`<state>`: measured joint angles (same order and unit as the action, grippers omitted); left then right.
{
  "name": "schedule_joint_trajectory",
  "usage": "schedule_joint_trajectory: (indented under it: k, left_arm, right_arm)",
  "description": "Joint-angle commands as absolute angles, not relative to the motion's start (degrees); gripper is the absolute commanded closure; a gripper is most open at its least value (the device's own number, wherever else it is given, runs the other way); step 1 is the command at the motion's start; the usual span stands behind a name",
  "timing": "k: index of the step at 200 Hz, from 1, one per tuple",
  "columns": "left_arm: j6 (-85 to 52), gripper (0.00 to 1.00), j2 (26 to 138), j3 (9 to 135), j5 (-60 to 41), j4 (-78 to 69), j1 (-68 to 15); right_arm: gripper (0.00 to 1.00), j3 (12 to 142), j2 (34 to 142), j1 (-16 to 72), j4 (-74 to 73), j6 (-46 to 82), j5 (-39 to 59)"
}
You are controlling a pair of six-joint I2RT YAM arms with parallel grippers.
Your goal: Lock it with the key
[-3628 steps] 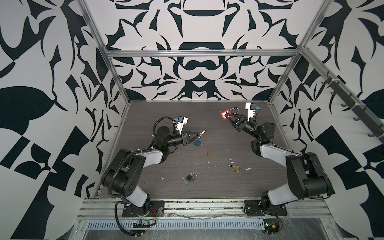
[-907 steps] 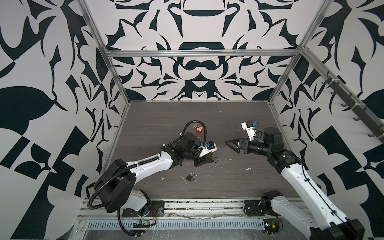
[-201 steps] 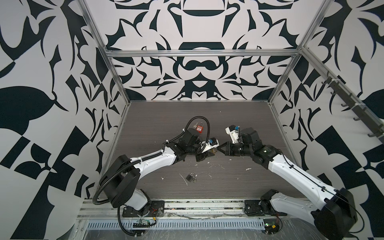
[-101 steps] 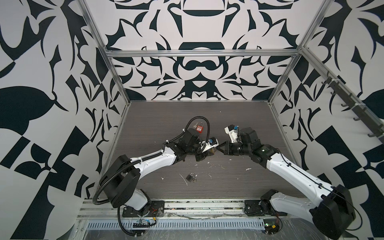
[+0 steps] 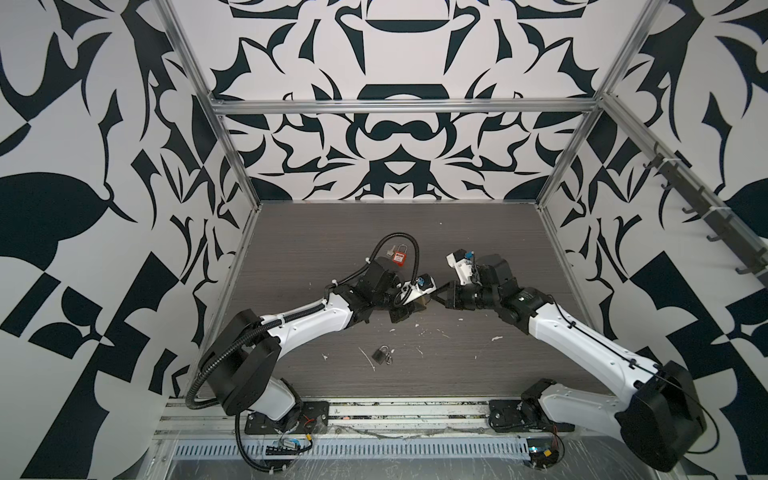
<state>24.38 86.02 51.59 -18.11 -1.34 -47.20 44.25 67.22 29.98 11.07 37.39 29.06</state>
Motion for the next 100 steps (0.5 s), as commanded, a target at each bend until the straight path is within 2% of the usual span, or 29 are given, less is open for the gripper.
schedule_joint_trajectory:
  k: [1,100]
  left_arm:
    - [24.4,1.0,82.9,57.4,-22.2,-9.6,-47.8]
    - [21.9,1.0,82.1,57.5,-21.1,-19.5,-47.8]
  right_arm:
    - [1.0,42.4,68.6,30.5,12.0,37.8,31.2]
    - [1.0,39.5,69.1,30.8,11.2,38.7,31.4]
